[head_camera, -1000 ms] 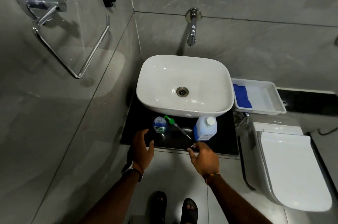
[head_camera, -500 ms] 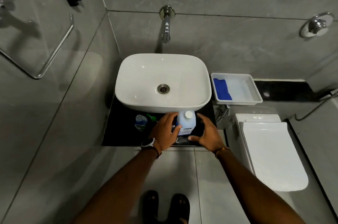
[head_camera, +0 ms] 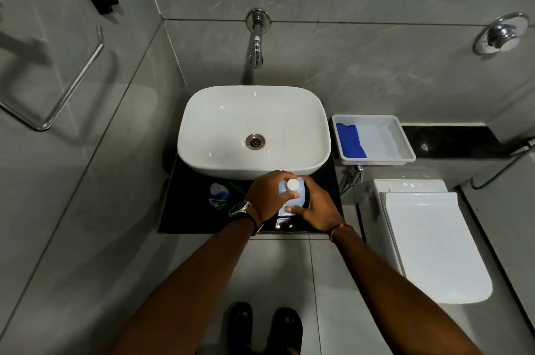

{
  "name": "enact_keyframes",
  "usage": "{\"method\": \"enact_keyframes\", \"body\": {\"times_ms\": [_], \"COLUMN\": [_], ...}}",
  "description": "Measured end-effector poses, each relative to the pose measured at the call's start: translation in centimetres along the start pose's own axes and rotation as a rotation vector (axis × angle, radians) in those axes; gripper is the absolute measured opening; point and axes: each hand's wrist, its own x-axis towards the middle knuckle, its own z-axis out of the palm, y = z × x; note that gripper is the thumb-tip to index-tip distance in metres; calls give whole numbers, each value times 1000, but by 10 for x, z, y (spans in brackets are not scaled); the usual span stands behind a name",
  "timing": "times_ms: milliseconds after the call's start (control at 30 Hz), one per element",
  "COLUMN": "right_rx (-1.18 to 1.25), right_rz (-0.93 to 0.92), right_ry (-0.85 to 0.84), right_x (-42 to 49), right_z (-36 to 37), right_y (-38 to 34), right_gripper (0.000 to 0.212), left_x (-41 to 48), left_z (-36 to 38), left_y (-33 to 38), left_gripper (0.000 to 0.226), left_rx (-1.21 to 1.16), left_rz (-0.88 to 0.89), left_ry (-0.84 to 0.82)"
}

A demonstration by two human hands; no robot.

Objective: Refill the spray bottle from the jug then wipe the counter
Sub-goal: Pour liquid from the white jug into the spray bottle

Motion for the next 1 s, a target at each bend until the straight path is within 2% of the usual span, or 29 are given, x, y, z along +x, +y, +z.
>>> {"method": "enact_keyframes", "body": {"times_ms": [233,400,600,733,800,1000], "right_rx": [-27,-22,-19,-22,-20,-19], "right_rz": [-12,-7,8,22,30,30], "right_ry": [28,22,32,25,21,19], "right_x": [-1,1,0,1,1,1], "right_z": [2,3,1,4,5,7], "right_y": [3,3,5,5,6,6], "right_gripper": [78,79,79,81,81,82], "left_x": [-5,-9,-9,-3,0,3], "left_z": [-3,-9,-9,-9,-8,-8], "left_y": [-5,5,8,12,15,16], "left_gripper": [39,48,39,53,52,39], "left_rx": [-27,-56,2,72,111,273], "left_rz": [-50,31,36,125,138,176], "left_ry": [135,-42,106,-59,-122,-76]}}
